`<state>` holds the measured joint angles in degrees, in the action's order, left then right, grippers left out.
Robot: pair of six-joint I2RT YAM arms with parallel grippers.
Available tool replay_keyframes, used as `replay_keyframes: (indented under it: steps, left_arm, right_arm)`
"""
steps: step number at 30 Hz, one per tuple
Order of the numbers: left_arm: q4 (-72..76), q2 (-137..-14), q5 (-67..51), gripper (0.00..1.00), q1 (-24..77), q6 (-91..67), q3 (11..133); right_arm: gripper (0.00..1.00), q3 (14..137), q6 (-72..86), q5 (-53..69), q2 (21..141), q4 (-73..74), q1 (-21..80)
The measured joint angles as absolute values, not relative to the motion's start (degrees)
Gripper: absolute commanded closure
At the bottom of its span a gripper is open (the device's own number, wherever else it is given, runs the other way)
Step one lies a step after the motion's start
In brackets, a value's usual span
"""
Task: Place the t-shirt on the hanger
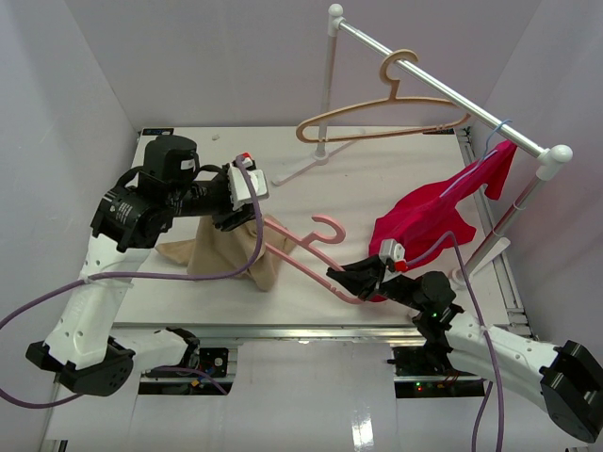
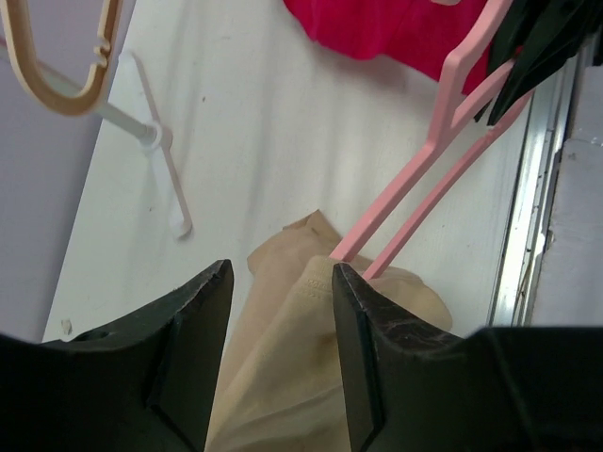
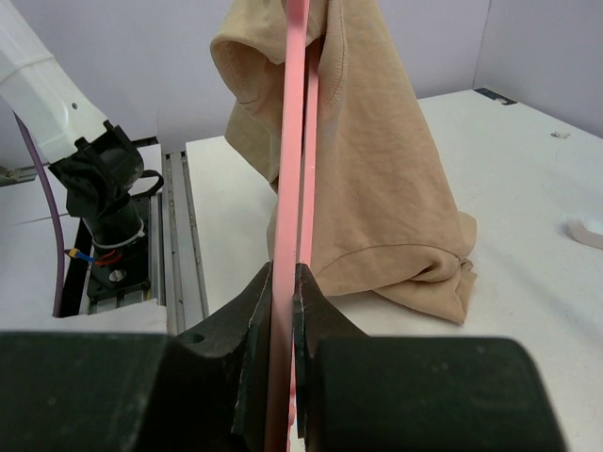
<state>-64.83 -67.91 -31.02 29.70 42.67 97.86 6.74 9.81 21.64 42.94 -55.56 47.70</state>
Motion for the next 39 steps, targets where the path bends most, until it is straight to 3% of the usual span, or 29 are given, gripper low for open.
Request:
replay_keyframes:
  steps: [13,16,17,19,21,28,39]
  left_arm:
    - [-69.6,-71.4,-17.6,0.42,36.8,42.9,93.8]
    - [-70.6,-71.4,-15.5,0.49,37.7,42.6,93.9]
    - [-70.8,-71.3,-14.9,0.68,38.0,42.6,93.9]
    - [-71.7,-71.4,-14.6,0.91,38.2,43.1,93.9]
    - [-73.8,-71.6,-15.4,1.00,38.4,43.9,93.8]
    - [-80.0,-73.2,-24.7,0.97,37.8,45.8,98.5]
    - [-69.7,-64.8,-35.1,0.83,37.4,41.8,94.6]
  right_arm:
    - [0.92,7.2,8.1,21.2,42.1,-52.6,47.7]
    - [0.92,7.2,7.6,21.5,41.8,-52.0,47.7]
    - [0.92,7.2,7.5,21.5,41.7,-51.9,47.7]
    - [0.92,7.2,6.9,21.7,41.7,-51.6,47.6]
    - [0.92,7.2,6.0,21.0,41.8,-50.7,47.3]
    - [0.92,7.4,2.7,20.4,41.8,-49.6,46.7]
    - [0.92,11.8,-0.7,21.2,40.5,-46.3,46.5]
